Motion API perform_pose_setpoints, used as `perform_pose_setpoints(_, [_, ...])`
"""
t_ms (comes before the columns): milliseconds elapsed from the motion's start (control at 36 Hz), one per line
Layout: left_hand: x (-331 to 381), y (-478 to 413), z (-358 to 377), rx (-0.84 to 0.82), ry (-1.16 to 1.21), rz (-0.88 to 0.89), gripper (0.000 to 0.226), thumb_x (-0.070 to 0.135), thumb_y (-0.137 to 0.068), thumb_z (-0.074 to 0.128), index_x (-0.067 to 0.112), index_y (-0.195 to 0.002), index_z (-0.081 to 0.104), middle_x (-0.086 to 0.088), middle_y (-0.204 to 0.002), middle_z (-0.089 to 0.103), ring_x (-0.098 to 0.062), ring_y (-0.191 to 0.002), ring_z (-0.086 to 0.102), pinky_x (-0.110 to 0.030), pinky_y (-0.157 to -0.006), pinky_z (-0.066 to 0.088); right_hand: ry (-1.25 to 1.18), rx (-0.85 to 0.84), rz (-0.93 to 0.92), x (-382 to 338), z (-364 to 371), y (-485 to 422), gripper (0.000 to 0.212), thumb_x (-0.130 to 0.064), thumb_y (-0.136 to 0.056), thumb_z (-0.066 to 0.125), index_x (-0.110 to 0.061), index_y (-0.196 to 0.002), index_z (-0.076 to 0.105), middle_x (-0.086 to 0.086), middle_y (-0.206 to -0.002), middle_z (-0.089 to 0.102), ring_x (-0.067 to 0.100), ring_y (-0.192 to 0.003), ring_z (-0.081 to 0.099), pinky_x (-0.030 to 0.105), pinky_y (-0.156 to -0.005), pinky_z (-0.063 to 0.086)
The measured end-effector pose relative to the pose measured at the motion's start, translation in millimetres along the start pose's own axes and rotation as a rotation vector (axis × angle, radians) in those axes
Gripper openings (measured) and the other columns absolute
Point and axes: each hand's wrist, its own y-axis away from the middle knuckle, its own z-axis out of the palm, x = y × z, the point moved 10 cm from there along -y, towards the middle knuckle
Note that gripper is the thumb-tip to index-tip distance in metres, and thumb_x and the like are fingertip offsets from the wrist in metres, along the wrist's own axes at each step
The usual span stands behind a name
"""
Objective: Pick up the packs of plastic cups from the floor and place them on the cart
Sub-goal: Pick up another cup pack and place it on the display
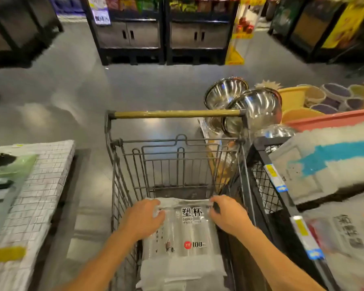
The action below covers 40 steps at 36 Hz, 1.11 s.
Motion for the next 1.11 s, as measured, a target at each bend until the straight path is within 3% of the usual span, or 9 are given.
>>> perform_pose_setpoints(139, [45,42,-85,0.111,-0.072,0.1,0.043,0.046,-0.092,0.048,0.027,-0.13,0.057,0.002,-0.12,0.062,-0.016,-0.105,0.06,-0.036,-0.09,0.052,0.135,0.043,-0.105,-50,-90,24,0.036,-0.038,-0.097,0.048,-0.022,-0.128,0.056,0.004,-0.117,0.063,0.028,-0.104,0.062,0.04,-0.084,0.053])
perform_pose_setpoints(306, [85,96,-159,0.227,-0.102,0.206,0.048,0.049,-0.093,0.044,0.029,-0.136,0.052,0.005,-0.134,0.057,-0.014,-0.118,0.056,-0.037,-0.097,0.05,0.264,0.086,-0.13,-94,-165,69,0.034,-0.038,-0.099,0.045,-0.017,-0.123,0.056,0.008,-0.115,0.063,0.03,-0.102,0.061,0.039,-0.081,0.052])
perform_pose_setpoints(500, [134,153,-200,0.217,-0.134,0.381,0.045,0.042,-0.098,0.047,0.027,-0.14,0.051,0.004,-0.14,0.054,-0.017,-0.119,0.057,-0.034,-0.1,0.048,0.245,0.219,-0.058,-118,-218,147,0.038,-0.044,-0.096,0.044,-0.022,-0.124,0.056,0.004,-0.118,0.064,0.028,-0.108,0.06,0.041,-0.086,0.052])
perform_pose_setpoints(556, [149,171,-202,0.168,-0.194,0.439,0.044,0.043,-0.1,0.045,0.026,-0.14,0.048,0.001,-0.138,0.053,-0.021,-0.11,0.058,-0.036,-0.098,0.048,0.235,0.239,-0.025,-123,-227,178,0.036,-0.042,-0.097,0.045,-0.02,-0.124,0.055,0.006,-0.117,0.063,0.029,-0.109,0.06,0.041,-0.086,0.051])
perform_pose_setpoints(639, [173,200,-200,0.123,-0.289,0.546,0.045,0.043,-0.101,0.044,0.023,-0.141,0.048,0.0,-0.138,0.054,-0.021,-0.12,0.055,-0.037,-0.101,0.046,0.209,0.284,0.05,-129,-237,230,0.037,-0.045,-0.097,0.046,-0.021,-0.123,0.058,0.007,-0.116,0.064,0.029,-0.108,0.061,0.04,-0.086,0.051])
perform_pose_setpoints(722, [196,225,-191,0.113,-0.34,0.644,0.044,0.046,-0.099,0.044,0.024,-0.136,0.051,0.001,-0.132,0.059,-0.02,-0.116,0.057,-0.039,-0.097,0.049,0.155,0.316,0.14,-124,-237,285,0.041,-0.051,-0.094,0.046,-0.021,-0.118,0.061,0.006,-0.11,0.066,0.028,-0.103,0.062,0.042,-0.085,0.053])
perform_pose_setpoints(1000, [297,346,-121,0.006,-0.36,0.99,0.042,0.054,-0.089,0.048,0.033,-0.124,0.058,0.006,-0.123,0.063,-0.016,-0.108,0.06,-0.034,-0.088,0.051,0.009,0.455,0.51,-74,-224,491,0.041,-0.049,-0.098,0.05,-0.03,-0.133,0.057,-0.008,-0.13,0.06,0.017,-0.117,0.056,0.031,-0.1,0.046])
perform_pose_setpoints(1111, [340,412,-83,-0.081,-0.333,1.114,0.043,0.054,-0.091,0.051,0.037,-0.131,0.052,0.01,-0.128,0.058,-0.013,-0.111,0.057,-0.033,-0.098,0.048,0.035,0.47,0.645,-55,-214,579,0.041,-0.049,-0.097,0.049,-0.032,-0.134,0.053,-0.003,-0.132,0.059,0.021,-0.118,0.056,0.037,-0.095,0.047])
